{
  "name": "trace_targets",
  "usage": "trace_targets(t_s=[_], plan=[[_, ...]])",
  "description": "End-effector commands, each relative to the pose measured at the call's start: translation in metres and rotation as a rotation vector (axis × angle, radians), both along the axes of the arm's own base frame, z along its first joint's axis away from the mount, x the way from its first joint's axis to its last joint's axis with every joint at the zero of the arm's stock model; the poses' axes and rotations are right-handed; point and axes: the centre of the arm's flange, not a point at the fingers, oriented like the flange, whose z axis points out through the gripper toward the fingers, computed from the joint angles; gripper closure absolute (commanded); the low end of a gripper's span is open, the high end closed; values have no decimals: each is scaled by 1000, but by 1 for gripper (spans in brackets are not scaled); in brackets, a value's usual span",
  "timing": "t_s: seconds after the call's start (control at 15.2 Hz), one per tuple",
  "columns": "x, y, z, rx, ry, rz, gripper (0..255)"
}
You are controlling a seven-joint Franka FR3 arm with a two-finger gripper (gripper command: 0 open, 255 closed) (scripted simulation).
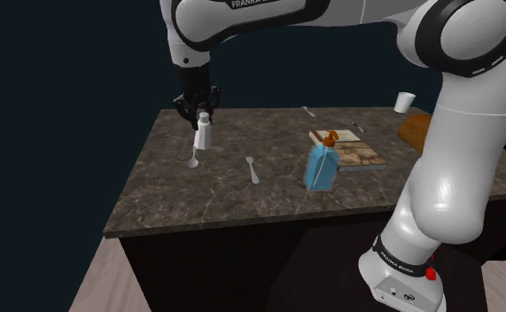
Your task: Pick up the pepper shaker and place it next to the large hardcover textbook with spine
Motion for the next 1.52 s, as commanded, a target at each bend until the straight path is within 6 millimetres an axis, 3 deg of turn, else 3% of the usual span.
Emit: trace_targets(t_s=[0.0,1.45], plan=[[-7,-24,3,1,0,1,255],[-100,-299,4,1,0,1,255]])
